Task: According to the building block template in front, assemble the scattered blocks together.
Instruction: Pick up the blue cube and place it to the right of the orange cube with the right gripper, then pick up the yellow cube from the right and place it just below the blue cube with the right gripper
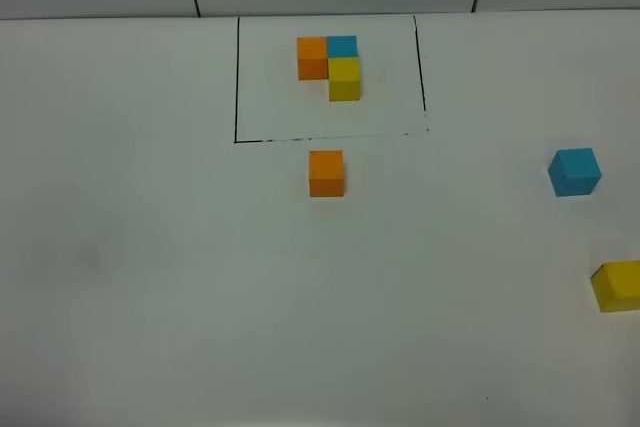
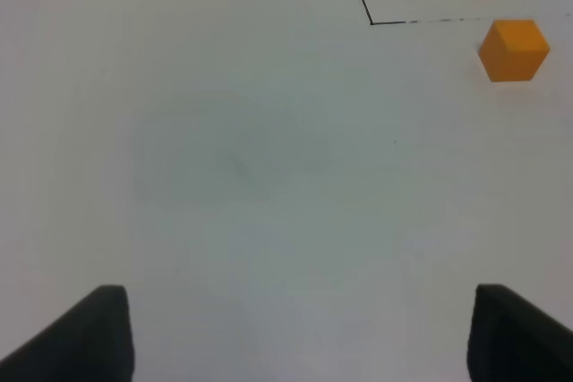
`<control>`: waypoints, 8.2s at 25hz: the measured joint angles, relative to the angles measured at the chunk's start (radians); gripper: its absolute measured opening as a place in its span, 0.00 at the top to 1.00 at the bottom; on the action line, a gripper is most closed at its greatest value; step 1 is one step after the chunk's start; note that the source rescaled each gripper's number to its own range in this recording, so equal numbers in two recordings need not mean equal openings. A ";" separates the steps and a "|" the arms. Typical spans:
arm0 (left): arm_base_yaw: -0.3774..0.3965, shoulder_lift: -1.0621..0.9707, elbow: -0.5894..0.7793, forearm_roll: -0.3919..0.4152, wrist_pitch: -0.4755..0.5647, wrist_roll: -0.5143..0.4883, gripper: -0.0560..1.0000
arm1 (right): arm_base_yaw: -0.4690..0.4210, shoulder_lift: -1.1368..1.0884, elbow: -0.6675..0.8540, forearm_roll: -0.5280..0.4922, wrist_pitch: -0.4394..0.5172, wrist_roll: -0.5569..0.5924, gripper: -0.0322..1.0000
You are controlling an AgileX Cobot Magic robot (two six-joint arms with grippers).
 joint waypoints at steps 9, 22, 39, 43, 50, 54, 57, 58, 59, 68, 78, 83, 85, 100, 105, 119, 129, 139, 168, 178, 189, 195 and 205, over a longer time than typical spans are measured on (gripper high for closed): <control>0.000 0.002 0.000 0.000 0.000 0.001 0.35 | 0.000 0.000 0.000 0.000 0.000 0.000 0.81; 0.000 0.003 0.000 0.000 0.000 0.001 0.36 | 0.000 0.000 0.000 0.000 0.000 0.000 0.81; 0.000 0.003 0.000 0.000 0.000 0.001 0.36 | 0.000 0.248 -0.015 0.016 -0.074 0.000 0.81; 0.000 0.003 0.000 0.000 0.000 0.001 0.36 | 0.000 0.488 -0.043 0.016 -0.184 0.000 0.75; 0.000 0.003 0.000 0.000 0.000 0.001 0.36 | 0.000 1.027 -0.241 0.015 -0.297 -0.071 0.21; 0.000 0.003 0.000 0.000 0.000 0.001 0.36 | 0.000 1.305 -0.386 -0.019 -0.313 -0.129 0.01; 0.000 0.003 0.000 0.000 0.000 0.001 0.36 | 0.000 1.478 -0.496 -0.044 -0.317 -0.155 0.00; 0.000 0.003 0.000 0.000 0.000 0.001 0.36 | 0.000 1.535 -0.524 -0.045 -0.319 -0.158 0.00; 0.000 0.003 0.000 0.000 0.000 0.001 0.36 | 0.000 1.589 -0.556 -0.045 -0.319 -0.165 0.00; 0.000 0.003 0.000 0.000 0.000 0.001 0.36 | -0.017 1.917 -0.745 -0.051 -0.323 -0.267 0.00; 0.000 0.003 0.000 0.000 0.000 0.001 0.36 | -0.069 2.026 -0.792 -0.057 -0.328 -0.301 0.19; 0.000 0.003 0.000 0.000 0.000 0.001 0.36 | -0.069 2.031 -0.794 -0.059 -0.339 -0.304 0.58; 0.000 0.003 0.000 0.000 0.000 0.001 0.36 | -0.069 2.033 -0.794 -0.059 -0.339 -0.304 0.78; 0.000 0.003 0.000 0.000 0.000 0.001 0.36 | 0.019 1.966 -0.797 -0.133 -0.239 -0.487 0.95; 0.000 0.003 0.000 0.000 0.000 0.001 0.36 | 0.195 1.953 -0.798 -0.139 -0.190 -0.892 0.95; 0.000 0.003 0.000 0.000 0.000 0.001 0.36 | 0.449 2.180 -1.187 -0.151 -0.070 -1.156 0.95; 0.000 0.003 0.000 0.000 0.000 0.001 0.36 | 0.467 2.318 -1.345 -0.116 -0.018 -1.177 0.95; 0.000 0.003 0.000 0.000 0.000 0.001 0.36 | 0.470 2.345 -1.386 -0.071 0.002 -1.193 0.95; 0.000 0.003 0.000 0.000 0.000 0.001 0.36 | 0.492 2.347 -1.386 -0.059 -0.001 -1.185 0.95; 0.000 0.003 0.000 0.000 0.000 0.001 0.36 | 0.492 2.347 -1.386 -0.051 -0.003 -1.152 0.95; 0.000 0.003 0.000 0.000 0.000 0.001 0.36 | 0.477 2.345 -1.386 -0.067 0.018 -1.143 0.12; 0.000 0.003 0.000 0.000 0.000 0.001 0.36 | 0.405 2.229 -1.347 -0.090 0.046 -0.973 0.00; 0.000 0.003 0.000 0.000 0.000 0.001 0.36 | 0.207 1.775 -0.703 -0.116 -0.178 -0.482 0.01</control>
